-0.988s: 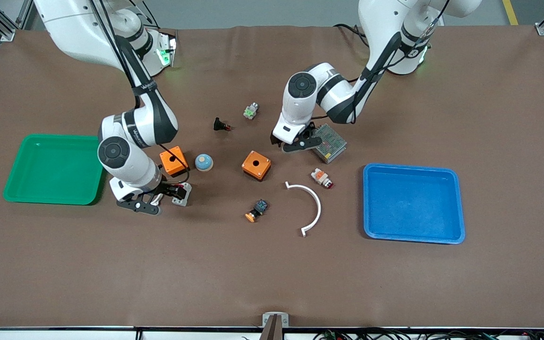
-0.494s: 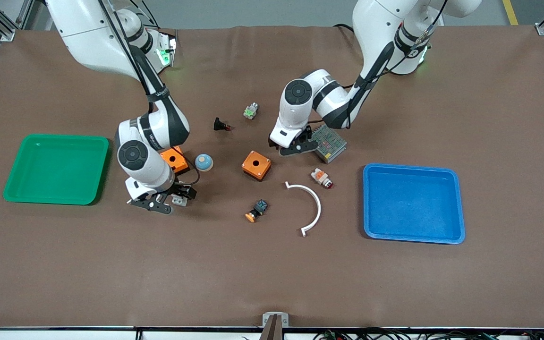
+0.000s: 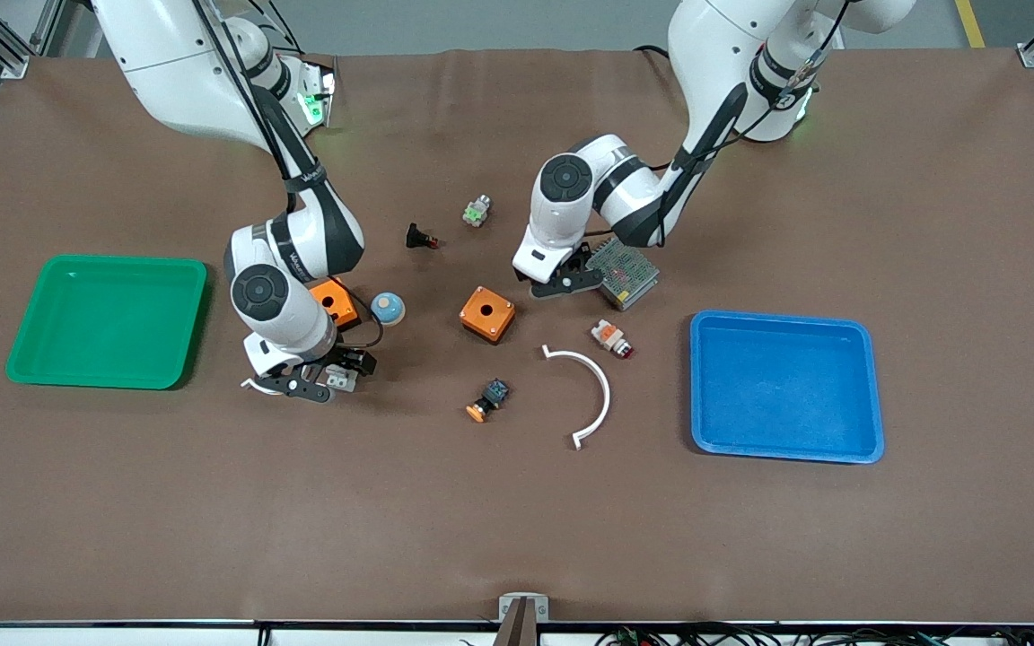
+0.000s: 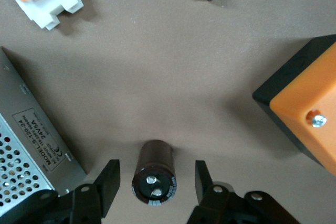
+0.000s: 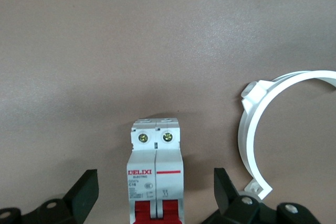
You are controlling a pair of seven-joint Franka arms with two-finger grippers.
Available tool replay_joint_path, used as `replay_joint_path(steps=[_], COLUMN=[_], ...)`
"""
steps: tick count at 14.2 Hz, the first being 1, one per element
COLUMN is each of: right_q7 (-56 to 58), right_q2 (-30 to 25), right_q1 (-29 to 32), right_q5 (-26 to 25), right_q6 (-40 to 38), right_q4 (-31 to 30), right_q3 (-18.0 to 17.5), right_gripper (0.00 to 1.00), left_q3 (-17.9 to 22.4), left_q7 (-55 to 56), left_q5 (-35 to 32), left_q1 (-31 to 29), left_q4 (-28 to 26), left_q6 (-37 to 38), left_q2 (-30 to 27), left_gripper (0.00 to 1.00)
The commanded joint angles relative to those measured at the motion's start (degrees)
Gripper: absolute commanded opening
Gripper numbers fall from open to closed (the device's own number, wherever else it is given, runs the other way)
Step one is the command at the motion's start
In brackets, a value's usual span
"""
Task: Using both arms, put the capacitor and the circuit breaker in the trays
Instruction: 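Lower both grippers and close them on the capacitor and breaker, then carry the capacitor to the blue tray while the right gripper carries the breaker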
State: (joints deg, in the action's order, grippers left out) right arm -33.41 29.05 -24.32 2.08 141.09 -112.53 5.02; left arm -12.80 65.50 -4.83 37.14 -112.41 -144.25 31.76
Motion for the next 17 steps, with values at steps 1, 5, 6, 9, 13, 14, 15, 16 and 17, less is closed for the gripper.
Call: replay_joint_path(steps=[1,5,6,9,13,14,15,16,17], right_q7=[-0.51,-0.51,-0.69,-0.34,3.59,6.84,10.35,15.52,19.92], right_q2=[0.04,-0.05,-0.05,-1.45,-7.42,-9.35,-10.85,-12.34,-13.75], right_q1=[0.06,-0.12,-0.03,1.11,6.11,7.95,10.14,13.04,15.68], right_q5=[0.73,0.82,0.82,0.82,0.73,0.73,0.73,0.73,0.64], right_q6=[1.21,0.77,0.42,-2.64,-13.8,-15.3,-16.88,-18.81,-19.7], right_q4=[-0.77,-0.77,-0.68,0.28,4.5,4.42,4.16,3.81,2.85], right_q3=[0.16,0.16,0.16,0.25,0.51,0.6,0.6,0.6,0.6], right_gripper=[0.83,0.2,0.02,0.0,0.0,0.0,0.0,0.0,0.0], left_q3=[0.15,0.15,0.15,0.23,0.06,0.06,-0.03,-0.03,0.06], left_q7=[1.38,1.38,1.38,1.38,-1.59,-3.87,-7.02,-10.1,-14.39], left_q5=[-1.32,-1.32,-1.32,-1.32,-0.7,-0.62,-0.44,0.08,0.52], left_q1=[0.04,-0.05,-0.14,-0.58,-6.19,-8.03,-10.14,-11.98,-14.18], left_q4=[0.61,0.52,0.44,0.26,3.85,5.69,7.97,9.73,10.88], left_q6=[-0.51,-0.42,-0.16,1.59,12.73,16.07,20.71,24.76,27.93], left_q2=[0.32,0.32,0.14,-2.57,-8.81,-9.52,-9.87,-10.49,-11.01], left_gripper=[0.32,0.22,0.21,0.21,0.23,0.23,0.23,0.22,0.22])
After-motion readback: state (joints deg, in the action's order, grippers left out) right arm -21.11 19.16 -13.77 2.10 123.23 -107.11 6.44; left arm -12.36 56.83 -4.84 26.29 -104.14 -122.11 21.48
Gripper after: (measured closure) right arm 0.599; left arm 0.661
